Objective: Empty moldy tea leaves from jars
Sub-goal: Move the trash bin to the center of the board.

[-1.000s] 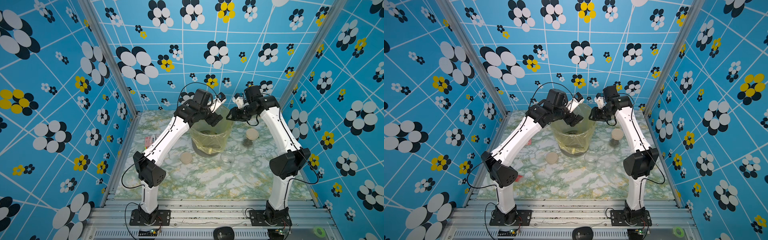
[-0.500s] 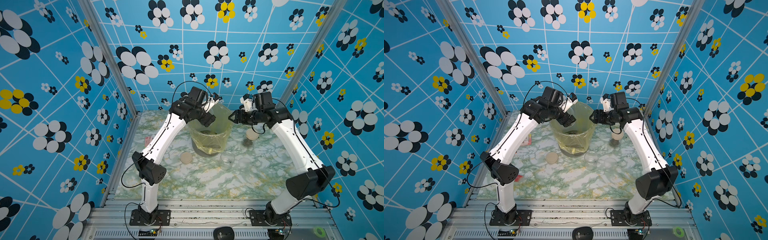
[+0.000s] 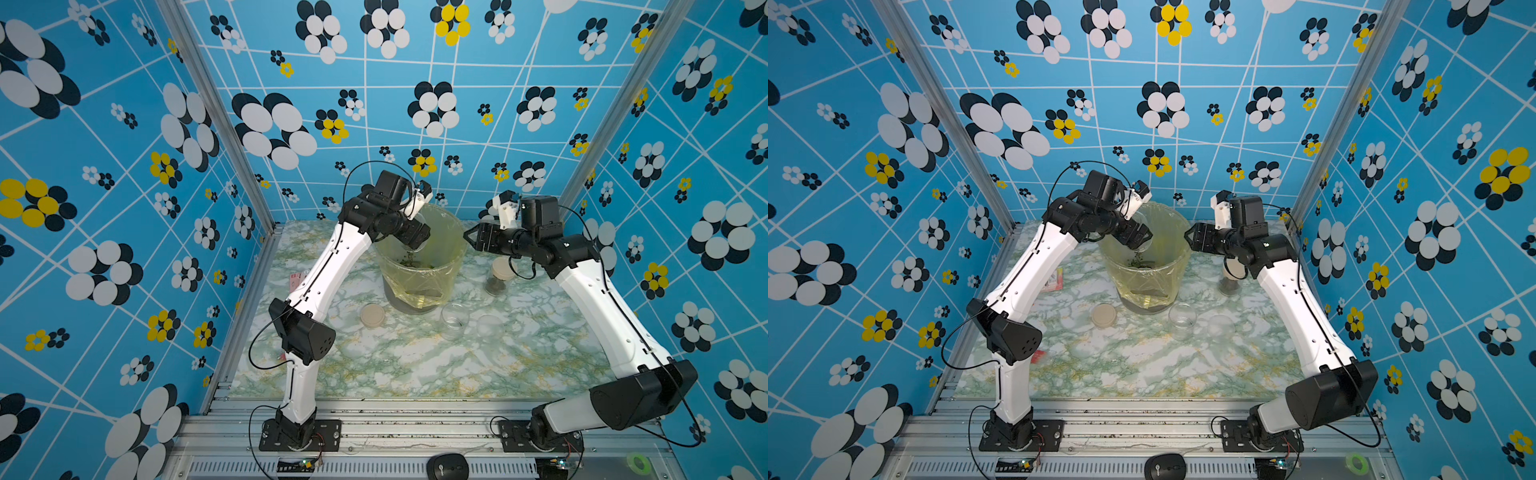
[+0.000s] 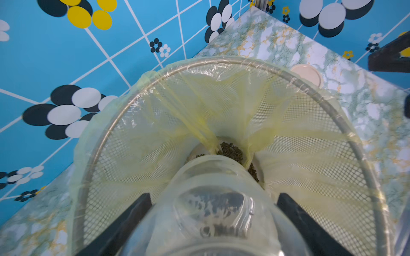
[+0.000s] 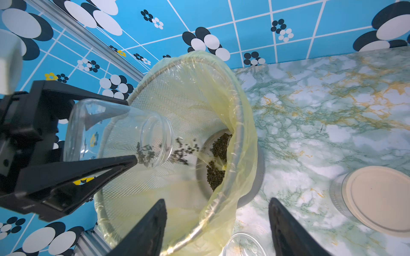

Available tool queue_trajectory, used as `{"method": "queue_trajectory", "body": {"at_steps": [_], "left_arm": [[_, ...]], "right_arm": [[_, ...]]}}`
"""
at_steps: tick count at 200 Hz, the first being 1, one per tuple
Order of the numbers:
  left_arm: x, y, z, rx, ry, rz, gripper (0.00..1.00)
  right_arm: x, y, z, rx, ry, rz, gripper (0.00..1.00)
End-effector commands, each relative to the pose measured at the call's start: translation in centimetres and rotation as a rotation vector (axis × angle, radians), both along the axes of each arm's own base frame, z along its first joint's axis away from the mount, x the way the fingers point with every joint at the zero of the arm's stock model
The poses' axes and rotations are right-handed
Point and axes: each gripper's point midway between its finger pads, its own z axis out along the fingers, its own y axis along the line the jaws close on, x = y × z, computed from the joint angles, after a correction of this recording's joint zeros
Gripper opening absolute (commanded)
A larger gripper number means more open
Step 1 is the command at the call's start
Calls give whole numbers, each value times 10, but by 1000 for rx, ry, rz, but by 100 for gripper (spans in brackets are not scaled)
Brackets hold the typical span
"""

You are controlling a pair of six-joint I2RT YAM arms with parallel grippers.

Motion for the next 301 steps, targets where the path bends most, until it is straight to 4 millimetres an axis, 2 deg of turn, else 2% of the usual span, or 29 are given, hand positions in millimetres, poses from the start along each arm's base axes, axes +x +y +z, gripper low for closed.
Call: {"method": "queue_trajectory", "body": {"at_steps": [1, 11, 18, 28, 36, 42, 51, 63, 68, 77, 84, 95, 101, 106, 111, 119, 129, 135, 138, 151, 156, 162, 170, 191, 197, 232, 265, 283, 301], "left_arm": [[-2, -9, 29, -121, -16, -36, 27], [5, 0, 27, 5, -111, 16, 26], [2, -3, 23, 85, -147, 7, 27], [-6, -10, 28, -47, -57, -40, 27], [0, -5, 34, -103, -46, -9, 26], [7, 4, 31, 4, -121, 47, 26], [3, -1, 25, 143, -195, 29, 27], [-11, -15, 34, -93, -42, -68, 26], [-3, -8, 38, -145, -25, -22, 25], [8, 3, 35, 36, -160, 69, 25], [5, -1, 30, 173, -235, 41, 26], [-12, -18, 37, -45, -82, -66, 27], [-6, -12, 44, -148, -31, -39, 25], [3, -5, 44, -110, -73, 15, 25], [7, 1, 40, 26, -168, 54, 25], [7, -2, 35, 164, -248, 49, 26], [-6, -14, 36, 12, -128, -35, 26], [1, -7, 39, -48, -95, 6, 24], [4, -5, 39, -22, -119, 29, 24], [14, 4, 25, 354, -332, 84, 25], [11, 0, 22, 373, -327, 59, 25], [7, -5, 20, 283, -263, 30, 24], [11, 1, 23, 225, -244, 68, 22], [26, 12, 16, 629, -489, 120, 21], [26, 12, 15, 667, -505, 108, 21], [14, -6, 35, 609, -593, 69, 21], [7, -13, 40, 557, -568, 37, 22], [-4, -20, 44, 460, -533, 1, 23], [-16, -23, 51, 175, -370, -28, 24]], "right_arm": [[-4, -4, 15, 27, -57, -30, 73], [-5, -5, 15, 26, -59, -37, 73], [-5, -6, 15, 27, -64, -41, 73], [-6, -6, 16, 31, -66, -41, 73], [-7, -6, 17, 37, -69, -40, 73], [-7, -6, 17, 37, -71, -40, 73], [-8, -6, 17, 40, -71, -43, 73], [-8, -5, 18, 44, -73, -37, 72], [-9, -5, 18, 45, -72, -37, 72], [-9, -6, 19, 44, -74, -40, 72], [-9, -5, 19, 48, -75, -41, 72], [-11, -4, 20, 55, -75, -33, 72], [-11, -4, 21, 53, -78, -31, 72], [-11, -5, 21, 50, -79, -35, 72], [-11, -6, 21, 48, -81, -39, 72], [-11, -6, 21, 49, -82, -41, 72], [-12, -5, 20, 52, -78, -32, 72], [-12, -5, 19, 50, -77, -31, 72], [-12, -5, 19, 47, -77, -34, 72], [-11, -7, 19, 46, -80, -42, 72], [-11, -6, 18, 50, -78, -39, 72], [-11, -5, 20, 54, -79, -34, 72], [-12, -4, 20, 56, -79, -29, 71], [-12, -5, 22, 57, -87, -34, 71], [-12, -4, 21, 59, -84, -32, 71], [-12, -4, 18, 61, -81, -30, 71], [-14, -5, 17, 58, -81, -31, 71], [-14, -5, 15, 58, -77, -31, 70], [-14, -5, 14, 58, -74, -31, 70]]}}
